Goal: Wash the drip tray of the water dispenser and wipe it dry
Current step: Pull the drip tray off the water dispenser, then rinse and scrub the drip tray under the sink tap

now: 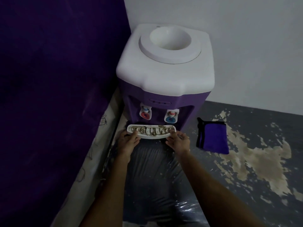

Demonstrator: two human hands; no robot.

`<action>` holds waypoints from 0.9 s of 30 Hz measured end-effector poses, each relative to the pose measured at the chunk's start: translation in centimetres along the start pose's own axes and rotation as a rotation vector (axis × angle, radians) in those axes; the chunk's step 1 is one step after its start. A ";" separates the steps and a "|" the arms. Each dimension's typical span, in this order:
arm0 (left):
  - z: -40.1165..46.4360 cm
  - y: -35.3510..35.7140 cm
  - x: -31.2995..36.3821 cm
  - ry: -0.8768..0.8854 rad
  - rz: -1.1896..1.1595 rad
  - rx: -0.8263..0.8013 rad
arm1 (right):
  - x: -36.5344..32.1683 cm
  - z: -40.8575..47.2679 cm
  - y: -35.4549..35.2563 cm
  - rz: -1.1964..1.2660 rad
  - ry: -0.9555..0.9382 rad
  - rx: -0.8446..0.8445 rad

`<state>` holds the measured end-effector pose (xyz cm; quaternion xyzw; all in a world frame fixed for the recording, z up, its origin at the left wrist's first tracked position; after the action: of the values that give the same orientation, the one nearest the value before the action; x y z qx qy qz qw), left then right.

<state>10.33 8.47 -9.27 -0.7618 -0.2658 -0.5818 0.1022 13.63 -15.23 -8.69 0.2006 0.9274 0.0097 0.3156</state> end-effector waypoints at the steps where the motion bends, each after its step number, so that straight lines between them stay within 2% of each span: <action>1: -0.6 -0.3 0.3 0.008 -0.009 0.014 | -0.1 -0.2 0.2 -0.017 -0.004 -0.026; 9: -7.2 -4.3 4.2 0.171 -0.055 0.212 | -0.7 -4.0 2.9 -0.162 -0.024 -0.289; 17: -19.3 -8.7 7.0 0.328 -0.194 0.564 | 0.0 -11.2 5.7 -0.368 -0.021 -0.596; 27: -35.5 -14.7 8.3 0.497 -0.260 0.938 | 8.1 -22.2 7.9 -0.606 0.074 -0.880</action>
<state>-25.42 6.71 7.02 -0.4350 -0.5566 -0.5712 0.4179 -2.40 -2.46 5.49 -0.2278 0.8624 0.3133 0.3258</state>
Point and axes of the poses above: each hand's wrist, its own z-axis towards the middle knuckle, its own y-axis out of the palm, x = y × z, the point moved 7 cm from there along z, towards the middle knuckle, and after that the axes turned 14 degrees about y, right-handed, at the moved point
